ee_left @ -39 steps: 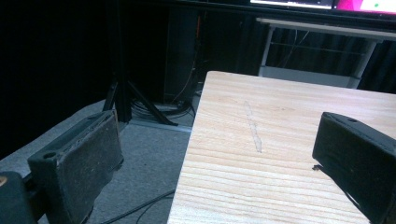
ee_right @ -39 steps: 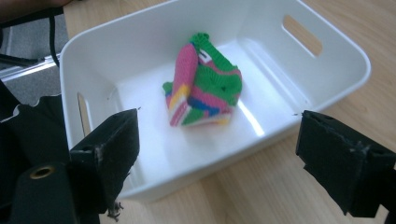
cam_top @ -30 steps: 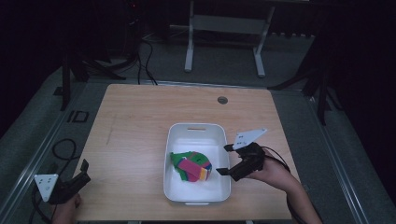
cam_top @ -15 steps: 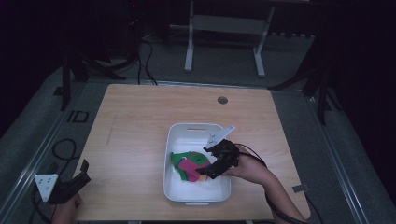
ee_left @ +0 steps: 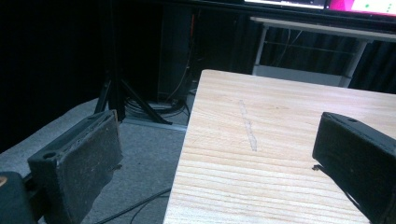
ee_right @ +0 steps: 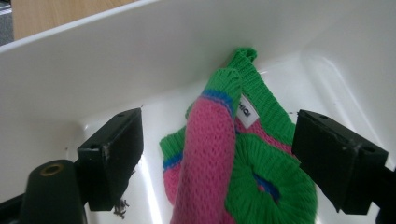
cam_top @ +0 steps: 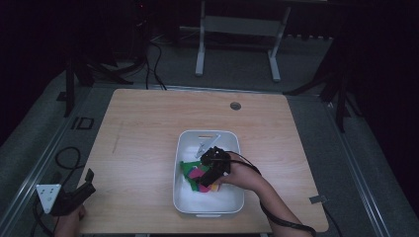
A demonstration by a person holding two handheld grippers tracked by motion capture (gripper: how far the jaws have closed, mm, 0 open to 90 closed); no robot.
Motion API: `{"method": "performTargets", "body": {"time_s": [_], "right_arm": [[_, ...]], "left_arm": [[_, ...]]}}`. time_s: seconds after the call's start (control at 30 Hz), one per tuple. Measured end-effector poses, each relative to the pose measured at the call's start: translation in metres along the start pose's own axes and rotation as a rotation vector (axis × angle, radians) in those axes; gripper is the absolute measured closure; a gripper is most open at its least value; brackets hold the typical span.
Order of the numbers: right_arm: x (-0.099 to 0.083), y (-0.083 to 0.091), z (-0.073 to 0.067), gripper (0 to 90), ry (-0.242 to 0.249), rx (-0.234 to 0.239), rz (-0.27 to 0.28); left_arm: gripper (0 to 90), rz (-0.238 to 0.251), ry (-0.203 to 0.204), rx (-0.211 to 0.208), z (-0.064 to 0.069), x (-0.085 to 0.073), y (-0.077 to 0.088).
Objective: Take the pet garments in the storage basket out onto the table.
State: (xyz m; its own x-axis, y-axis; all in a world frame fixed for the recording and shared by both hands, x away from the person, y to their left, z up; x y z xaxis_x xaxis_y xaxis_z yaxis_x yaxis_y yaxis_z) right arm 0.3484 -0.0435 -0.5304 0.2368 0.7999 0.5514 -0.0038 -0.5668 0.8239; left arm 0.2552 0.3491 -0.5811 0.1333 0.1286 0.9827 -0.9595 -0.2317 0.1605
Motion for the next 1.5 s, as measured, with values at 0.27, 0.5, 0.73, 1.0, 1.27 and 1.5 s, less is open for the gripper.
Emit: {"method": "performTargets", "body": {"time_s": [0.27,0.5,0.73,1.0,1.27,1.5], "right_arm": [[0.000,-0.024,0.005,16.4,-0.019,-0.017,-0.067],[-0.005,-0.040,0.014,19.0,-0.068,-0.050,-0.149],[-0.014,-0.050,0.016,26.3,-0.029,-0.131,-0.261],[-0.012,-0.046,0.014,68.3,0.016,-0.209,-0.259],[0.001,-0.014,0.005,72.5,0.013,-0.194,-0.135],[0.018,0.027,-0.003,72.5,0.020,-0.197,-0.030]], "left_arm": [[1.8,0.000,-0.001,-0.003,0.000,0.000,0.000],[1.8,0.000,0.000,-0.006,0.000,0.000,0.000],[1.8,0.002,-0.002,-0.007,0.000,0.000,0.000],[1.8,0.001,-0.002,-0.006,0.000,0.000,0.000],[1.8,0.000,0.000,-0.004,0.000,0.000,0.000],[1.8,-0.001,-0.001,-0.002,0.000,0.000,0.000]]}}
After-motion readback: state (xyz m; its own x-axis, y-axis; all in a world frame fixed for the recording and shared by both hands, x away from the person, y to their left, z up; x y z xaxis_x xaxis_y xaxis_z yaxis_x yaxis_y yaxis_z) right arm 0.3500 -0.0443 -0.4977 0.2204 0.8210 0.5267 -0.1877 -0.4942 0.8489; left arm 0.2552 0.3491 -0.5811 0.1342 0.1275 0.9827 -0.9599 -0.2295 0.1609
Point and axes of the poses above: each handheld gripper's, and its own axes: y roughly backward along the jaws, x roughly out of its top, z roughly to its right, the point moved 6 cm from there along -y, roughly forward along the jaws, and after that the axes turned 7 degrees about x, right-handed, at the moved point
